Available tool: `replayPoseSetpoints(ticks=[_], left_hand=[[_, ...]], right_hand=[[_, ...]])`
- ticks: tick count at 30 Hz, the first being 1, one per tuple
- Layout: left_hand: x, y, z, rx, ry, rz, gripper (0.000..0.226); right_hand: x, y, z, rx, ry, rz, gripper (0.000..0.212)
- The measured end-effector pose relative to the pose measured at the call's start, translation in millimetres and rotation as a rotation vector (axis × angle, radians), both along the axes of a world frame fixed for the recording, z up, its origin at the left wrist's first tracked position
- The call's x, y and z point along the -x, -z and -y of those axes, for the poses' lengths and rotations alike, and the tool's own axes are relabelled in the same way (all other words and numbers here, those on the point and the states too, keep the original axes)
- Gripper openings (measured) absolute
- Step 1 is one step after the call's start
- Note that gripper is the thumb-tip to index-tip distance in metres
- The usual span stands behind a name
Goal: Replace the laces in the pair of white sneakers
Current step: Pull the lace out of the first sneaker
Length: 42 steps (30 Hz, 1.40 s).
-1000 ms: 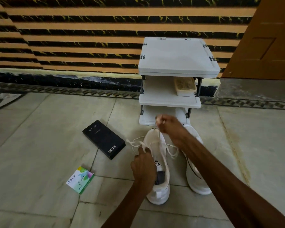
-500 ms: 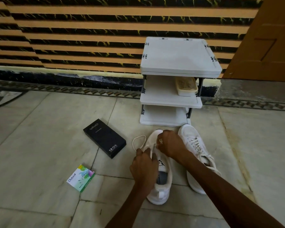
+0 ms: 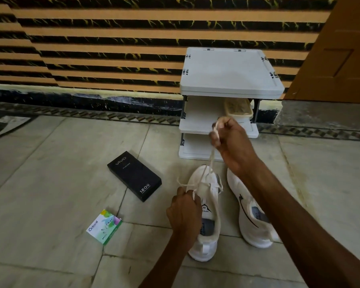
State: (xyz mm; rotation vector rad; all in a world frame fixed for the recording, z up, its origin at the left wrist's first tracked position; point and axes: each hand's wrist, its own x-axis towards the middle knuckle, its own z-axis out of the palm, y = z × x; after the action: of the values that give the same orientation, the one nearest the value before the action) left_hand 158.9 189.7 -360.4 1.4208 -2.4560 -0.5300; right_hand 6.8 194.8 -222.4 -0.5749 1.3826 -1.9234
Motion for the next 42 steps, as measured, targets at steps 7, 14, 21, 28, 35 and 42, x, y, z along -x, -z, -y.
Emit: replayPoseSetpoints(ticks=[7,14,21,28,35,42], left_hand=[[0,0,-1,-0.013,-0.006,0.008,0.031],[1,-1,-1,-0.024,0.002,0.022,0.032],[-1,1,-1,-0.011,-0.034,0.002,0.028],[3,2,-5,-0.03,-0.032,0.004,0.029],[9,0,-6,-0.117,-0.048,-0.029,0.036],[10,-4,-6,-0.198,-0.071,-0.108,0.031]], right_hand=[[-20,99,-11,-1.042,-0.278,-1.273,0.018],[-22,110,-9,-0.99,-0.311,-1.415,0.016],[-5,61,-14,-0.176,0.076,-0.262,0.021],[-6,92,-28,-0.635,-0.042,-0.673,0.021],[-18,121,-23,-1.007,-0.249,-1.27,0.02],[-15,125,-23,-1.04,-0.33,-1.263,0.032]])
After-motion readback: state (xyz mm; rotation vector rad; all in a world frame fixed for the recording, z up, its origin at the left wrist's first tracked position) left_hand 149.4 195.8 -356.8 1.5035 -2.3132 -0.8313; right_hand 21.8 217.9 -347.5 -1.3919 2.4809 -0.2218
